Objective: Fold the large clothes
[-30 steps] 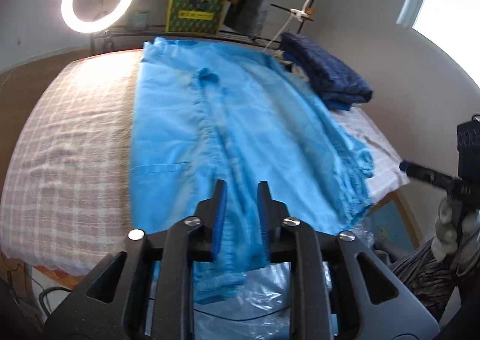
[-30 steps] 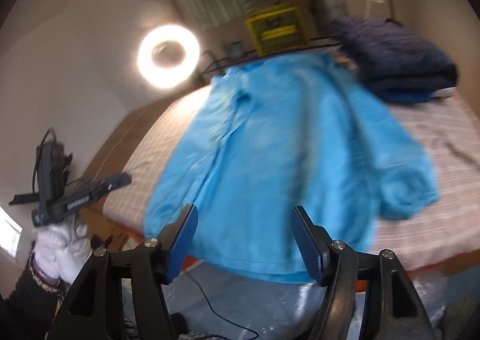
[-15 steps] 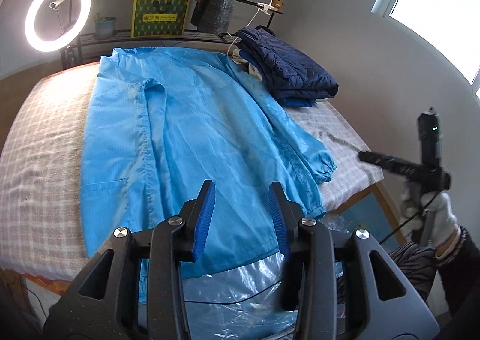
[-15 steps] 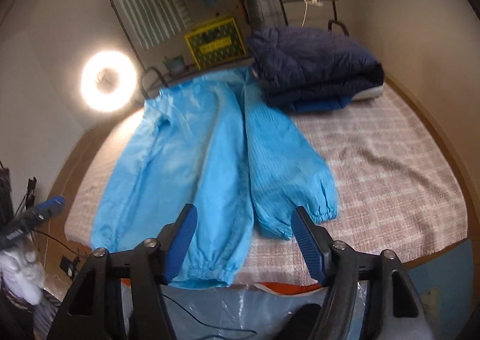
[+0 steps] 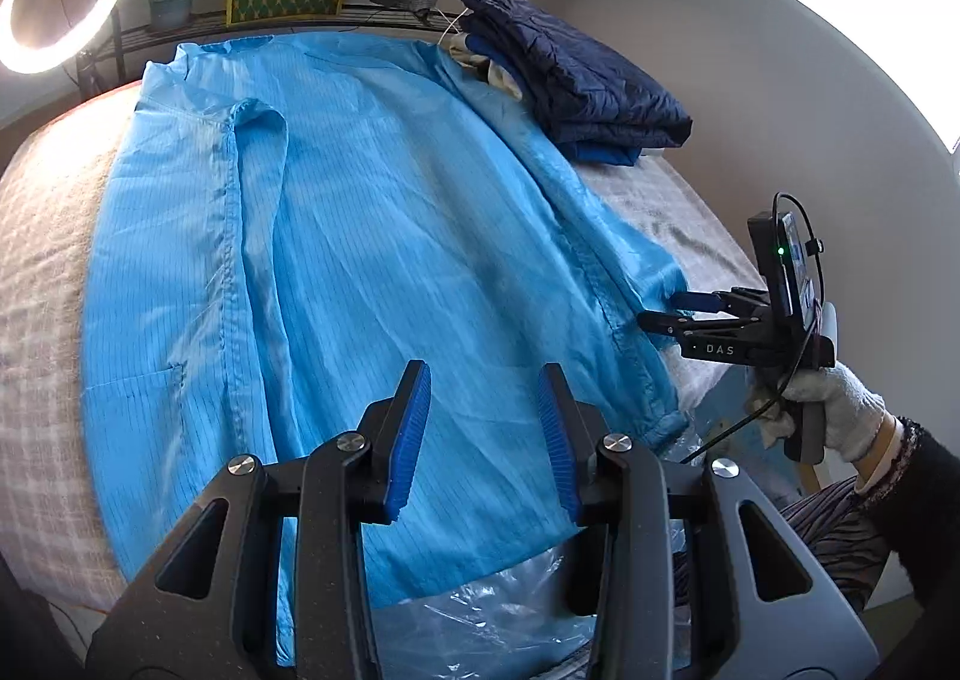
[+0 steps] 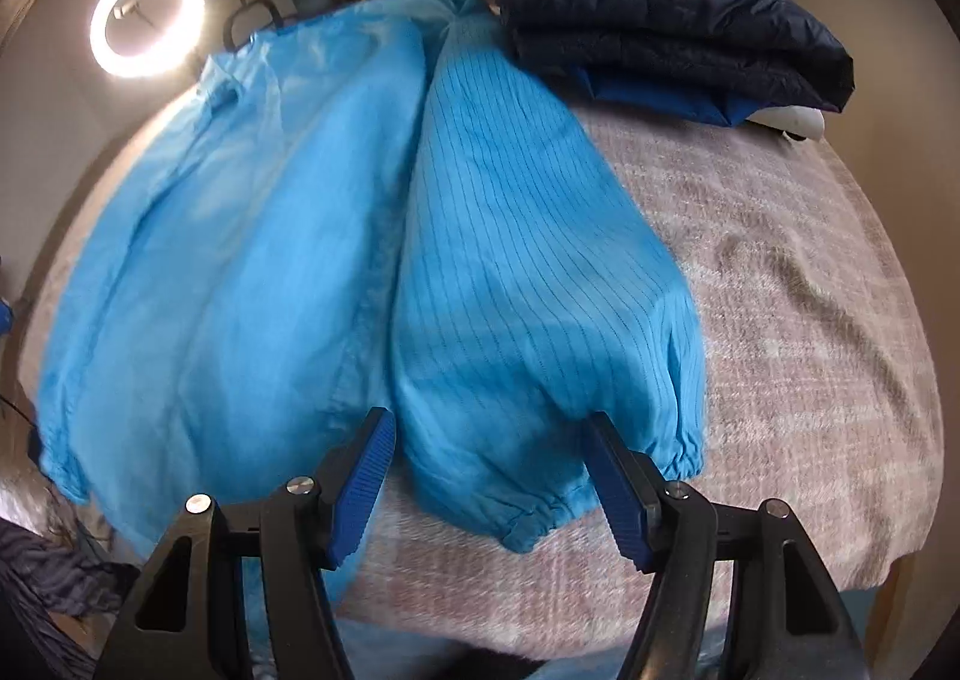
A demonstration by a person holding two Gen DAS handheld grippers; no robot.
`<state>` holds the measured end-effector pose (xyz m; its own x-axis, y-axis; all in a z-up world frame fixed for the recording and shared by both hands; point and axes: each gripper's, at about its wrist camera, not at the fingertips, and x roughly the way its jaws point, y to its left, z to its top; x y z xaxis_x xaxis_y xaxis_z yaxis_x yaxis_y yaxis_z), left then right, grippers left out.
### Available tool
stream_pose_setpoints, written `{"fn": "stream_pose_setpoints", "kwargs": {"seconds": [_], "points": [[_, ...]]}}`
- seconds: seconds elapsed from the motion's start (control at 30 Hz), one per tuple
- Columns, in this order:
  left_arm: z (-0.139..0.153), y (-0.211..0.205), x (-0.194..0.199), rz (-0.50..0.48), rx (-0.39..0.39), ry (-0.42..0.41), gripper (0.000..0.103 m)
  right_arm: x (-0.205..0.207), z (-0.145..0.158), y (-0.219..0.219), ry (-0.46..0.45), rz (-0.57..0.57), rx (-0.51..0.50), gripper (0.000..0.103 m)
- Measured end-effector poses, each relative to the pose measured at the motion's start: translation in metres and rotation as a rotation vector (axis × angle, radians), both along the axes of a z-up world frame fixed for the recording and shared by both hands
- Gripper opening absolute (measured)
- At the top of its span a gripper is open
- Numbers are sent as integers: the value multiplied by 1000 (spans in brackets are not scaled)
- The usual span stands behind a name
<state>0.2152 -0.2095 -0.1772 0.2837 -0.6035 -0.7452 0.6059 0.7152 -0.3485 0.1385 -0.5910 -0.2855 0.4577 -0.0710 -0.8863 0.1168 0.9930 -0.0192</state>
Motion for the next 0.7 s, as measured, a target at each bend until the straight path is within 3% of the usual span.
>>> {"fn": "stream_pose_setpoints", "kwargs": {"seconds": [0.03, 0.1, 0.13, 0.17, 0.27, 0.53, 0.7], "points": [[-4, 1, 5, 1, -4, 11, 37, 2, -2, -2, 8, 2, 4, 53], [-10, 1, 12, 12, 0, 30, 37, 5, -3, -10, 5, -5, 44, 27], [-13, 0, 15, 14, 5, 37, 37, 5, 0, -14, -6, -11, 58, 19], [-16, -1, 17, 15, 9, 43, 37, 6, 2, -17, -18, -18, 67, 3], [-20, -2, 19, 11, 8, 51, 37, 1, 17, -31, -85, -63, 107, 0], [-15, -9, 15, -1, 3, 41, 37, -39, 87, -79, -350, -184, 361, 0], [-15, -9, 15, 2, 4, 38, 37, -57, 114, -81, -463, -182, 505, 0]]}}
